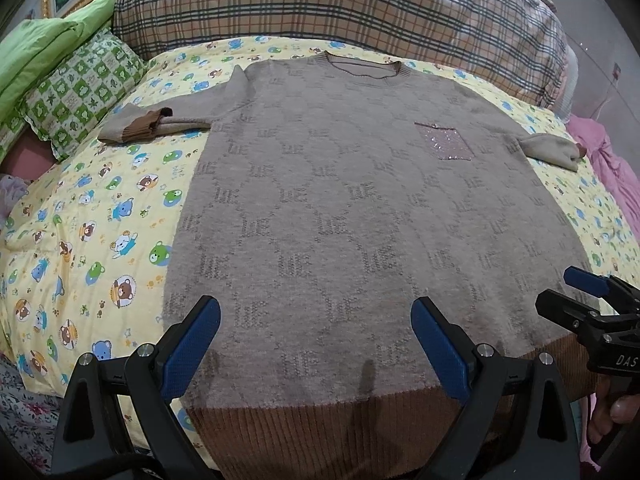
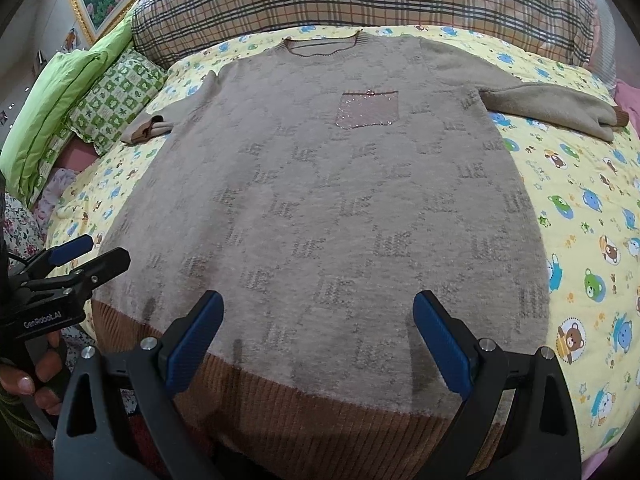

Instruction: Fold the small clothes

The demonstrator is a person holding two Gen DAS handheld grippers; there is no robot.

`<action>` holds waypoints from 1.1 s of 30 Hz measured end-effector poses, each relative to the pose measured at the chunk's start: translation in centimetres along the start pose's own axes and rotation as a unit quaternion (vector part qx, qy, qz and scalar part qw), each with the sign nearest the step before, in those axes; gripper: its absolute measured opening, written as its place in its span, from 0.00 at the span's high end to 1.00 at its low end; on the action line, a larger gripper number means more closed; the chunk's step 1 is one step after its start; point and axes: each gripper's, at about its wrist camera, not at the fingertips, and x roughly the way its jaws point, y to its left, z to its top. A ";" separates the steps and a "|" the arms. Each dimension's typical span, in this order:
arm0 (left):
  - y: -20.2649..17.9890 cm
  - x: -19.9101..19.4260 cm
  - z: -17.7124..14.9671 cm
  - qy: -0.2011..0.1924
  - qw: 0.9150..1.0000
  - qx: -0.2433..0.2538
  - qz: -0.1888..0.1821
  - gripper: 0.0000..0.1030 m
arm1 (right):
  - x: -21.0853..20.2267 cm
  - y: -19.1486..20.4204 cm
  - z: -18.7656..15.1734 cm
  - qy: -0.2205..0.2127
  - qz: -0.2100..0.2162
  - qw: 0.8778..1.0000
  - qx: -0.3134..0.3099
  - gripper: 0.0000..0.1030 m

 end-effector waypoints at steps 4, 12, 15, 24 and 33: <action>-0.2 0.0 0.1 -0.002 1.000 -0.001 0.000 0.06 | -0.1 0.1 0.0 -0.012 0.007 1.000 0.003 0.07; -0.4 0.1 0.1 -0.011 1.000 0.005 0.003 0.06 | -0.2 0.2 0.0 -0.019 0.007 1.000 0.001 0.07; -0.4 0.1 0.1 -0.011 1.000 0.006 0.004 0.06 | -0.1 0.2 0.0 -0.017 0.001 1.000 -0.003 0.07; -0.6 0.3 0.3 -0.009 1.000 0.008 -0.001 0.06 | -0.4 -0.1 0.3 -0.007 0.003 1.000 0.006 0.07; -0.7 0.8 0.8 -0.006 1.000 0.010 -0.018 0.06 | -0.8 -2.4 0.7 0.000 0.007 0.999 0.047 0.07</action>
